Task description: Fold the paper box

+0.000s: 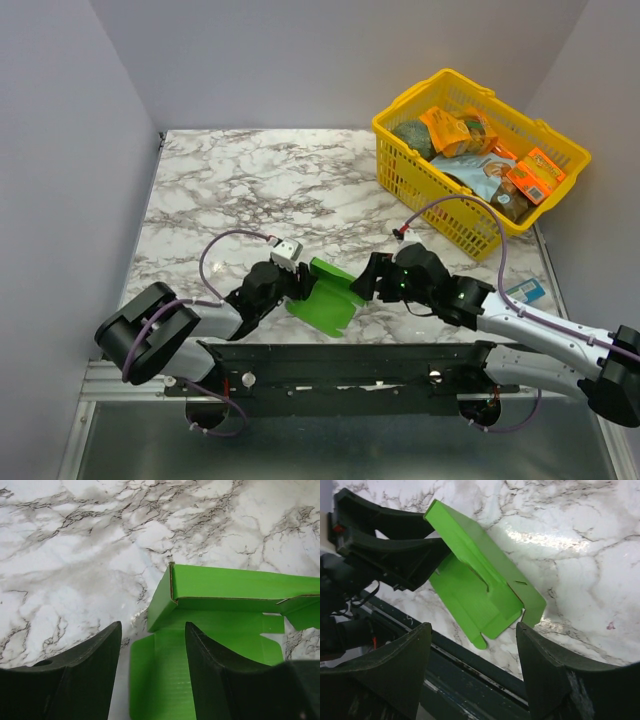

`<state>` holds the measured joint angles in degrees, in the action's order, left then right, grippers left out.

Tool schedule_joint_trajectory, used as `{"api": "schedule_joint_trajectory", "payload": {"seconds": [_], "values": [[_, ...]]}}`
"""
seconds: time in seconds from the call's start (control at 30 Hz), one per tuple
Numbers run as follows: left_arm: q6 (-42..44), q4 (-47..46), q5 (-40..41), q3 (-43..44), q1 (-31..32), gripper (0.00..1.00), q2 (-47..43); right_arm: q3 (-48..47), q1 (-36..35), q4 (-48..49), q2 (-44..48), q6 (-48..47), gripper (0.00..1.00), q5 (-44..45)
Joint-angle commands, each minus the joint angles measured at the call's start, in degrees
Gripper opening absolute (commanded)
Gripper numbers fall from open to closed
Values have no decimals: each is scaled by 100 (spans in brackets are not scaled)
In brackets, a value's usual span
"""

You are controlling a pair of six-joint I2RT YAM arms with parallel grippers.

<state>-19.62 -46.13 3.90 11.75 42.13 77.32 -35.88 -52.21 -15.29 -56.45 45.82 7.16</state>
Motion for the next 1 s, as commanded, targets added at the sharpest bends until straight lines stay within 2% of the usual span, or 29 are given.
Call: {"api": "schedule_joint_trajectory", "payload": {"seconds": [0.0, 0.3, 0.5, 0.67, 0.8, 0.83, 0.97], "values": [[169, -775, -531, 187, -73, 60, 450, 72, 79, 307, 19, 278, 76, -461], [301, -1276, -671, 398, -73, 54, 1030, 151, 123, 333, 81, 427, 76, -505], [265, -1697, -830, 398, -64, 45, 1382, 169, 149, 351, 55, 436, 76, -514], [274, -1891, -786, 398, -64, 29, 1540, 169, 149, 351, 37, 427, 75, -487], [265, -2084, -681, 311, -38, 21, 1576, 143, 140, 360, 63, 436, 75, -470], [274, -2171, -611, 293, -38, 15, 1576, 143, 149, 360, 63, 454, 75, -461], [274, -2234, -434, 240, 58, 7, 1550, 72, 149, 351, 2, 524, 76, -470]]}}
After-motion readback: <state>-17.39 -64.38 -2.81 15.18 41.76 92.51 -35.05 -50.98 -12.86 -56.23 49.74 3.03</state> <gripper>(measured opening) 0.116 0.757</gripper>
